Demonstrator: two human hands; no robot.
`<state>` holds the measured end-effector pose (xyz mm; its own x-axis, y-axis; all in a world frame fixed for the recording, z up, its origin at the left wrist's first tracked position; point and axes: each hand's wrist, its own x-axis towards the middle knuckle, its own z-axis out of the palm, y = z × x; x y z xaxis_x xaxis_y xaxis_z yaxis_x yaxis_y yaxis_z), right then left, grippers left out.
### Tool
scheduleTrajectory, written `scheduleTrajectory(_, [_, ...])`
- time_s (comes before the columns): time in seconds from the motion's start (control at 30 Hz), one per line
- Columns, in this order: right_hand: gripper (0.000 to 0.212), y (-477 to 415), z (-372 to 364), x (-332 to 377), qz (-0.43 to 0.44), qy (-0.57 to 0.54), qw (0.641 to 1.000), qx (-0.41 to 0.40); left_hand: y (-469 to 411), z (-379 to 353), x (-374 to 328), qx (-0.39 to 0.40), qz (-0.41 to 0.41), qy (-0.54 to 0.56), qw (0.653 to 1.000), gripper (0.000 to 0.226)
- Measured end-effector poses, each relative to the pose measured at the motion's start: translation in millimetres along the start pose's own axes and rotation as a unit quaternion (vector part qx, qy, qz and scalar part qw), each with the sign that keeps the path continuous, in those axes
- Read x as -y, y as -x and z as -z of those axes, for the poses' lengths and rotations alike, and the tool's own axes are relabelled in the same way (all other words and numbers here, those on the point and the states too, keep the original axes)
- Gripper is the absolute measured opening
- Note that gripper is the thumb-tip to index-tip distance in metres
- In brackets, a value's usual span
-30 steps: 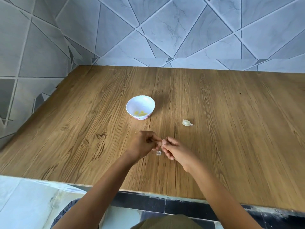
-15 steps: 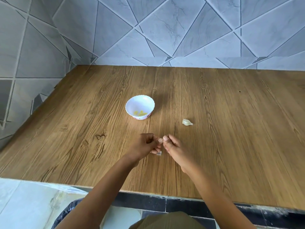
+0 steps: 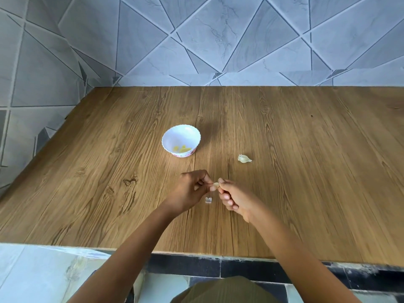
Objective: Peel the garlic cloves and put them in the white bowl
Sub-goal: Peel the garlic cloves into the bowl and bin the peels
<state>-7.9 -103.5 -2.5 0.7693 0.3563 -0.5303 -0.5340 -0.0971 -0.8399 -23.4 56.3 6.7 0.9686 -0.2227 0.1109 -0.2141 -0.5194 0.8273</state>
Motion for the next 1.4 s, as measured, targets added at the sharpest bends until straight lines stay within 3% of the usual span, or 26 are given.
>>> scheduleTrajectory(0.07, [0.034, 0, -1, -3, 0.071, 0.097, 0.991, -0.053, 1, 0, 3, -0.012, 0.022, 0.011, 1.0, 0.015])
scheduleTrajectory(0.2, [0.017, -3, 3, -10, 0.253, 0.312, 0.901, -0.162, 2, 4, 11, -0.029, 0.098, 0.052, 0.993, 0.02])
scheduleTrajectory(0.27, [0.008, -3, 4, -13, 0.271, 0.346, 0.881, -0.175, 2, 4, 13, -0.029, 0.125, 0.056, 0.99, 0.016])
scheduleTrajectory(0.37, [0.013, -4, 2, -17, 0.277, 0.399, 0.853, -0.191, 2, 3, 14, -0.033, 0.165, 0.092, 0.981, 0.01])
scheduleTrajectory(0.57, [0.037, -8, 1, -16, 0.298, 0.499, 0.78, -0.232, 2, 3, 10, -0.057, 0.197, 0.163, 0.965, 0.009])
scheduleTrajectory(0.73, [0.01, -6, 1, -19, 0.338, 0.428, 0.815, -0.195, 5, 5, 7, -0.078, 0.197, 0.184, 0.96, 0.012])
scheduleTrajectory(0.87, [0.023, -5, -1, -17, 0.345, 0.405, 0.812, -0.241, 8, 6, 6, -0.062, 0.209, 0.262, 0.94, 0.009])
scheduleTrajectory(0.93, [0.022, -4, -2, -15, 0.347, 0.36, 0.843, -0.196, 8, 7, 6, -0.042, 0.216, 0.291, 0.931, 0.008])
scheduleTrajectory(1.0, [0.028, -2, -2, -14, 0.316, 0.28, 0.899, -0.118, 9, 8, 7, -0.02, 0.217, 0.307, 0.926, 0.009])
scheduleTrajectory(1.07, [0.019, 1, -3, -12, 0.276, 0.192, 0.939, -0.067, 8, 9, 6, 0.001, 0.217, 0.317, 0.923, 0.01])
scheduleTrajectory(1.13, [0.007, 2, -3, -12, 0.249, 0.142, 0.957, -0.046, 8, 11, 6, 0.015, 0.216, 0.321, 0.922, 0.011])
scheduleTrajectory(1.27, [0.006, 4, -3, -12, 0.229, 0.135, 0.964, -0.033, 9, 12, 6, 0.037, 0.217, 0.298, 0.929, 0.018])
scheduleTrajectory(1.4, [0.012, 8, -3, -9, 0.276, 0.214, 0.936, -0.049, 10, 10, 1, 0.061, 0.206, 0.248, 0.945, 0.023])
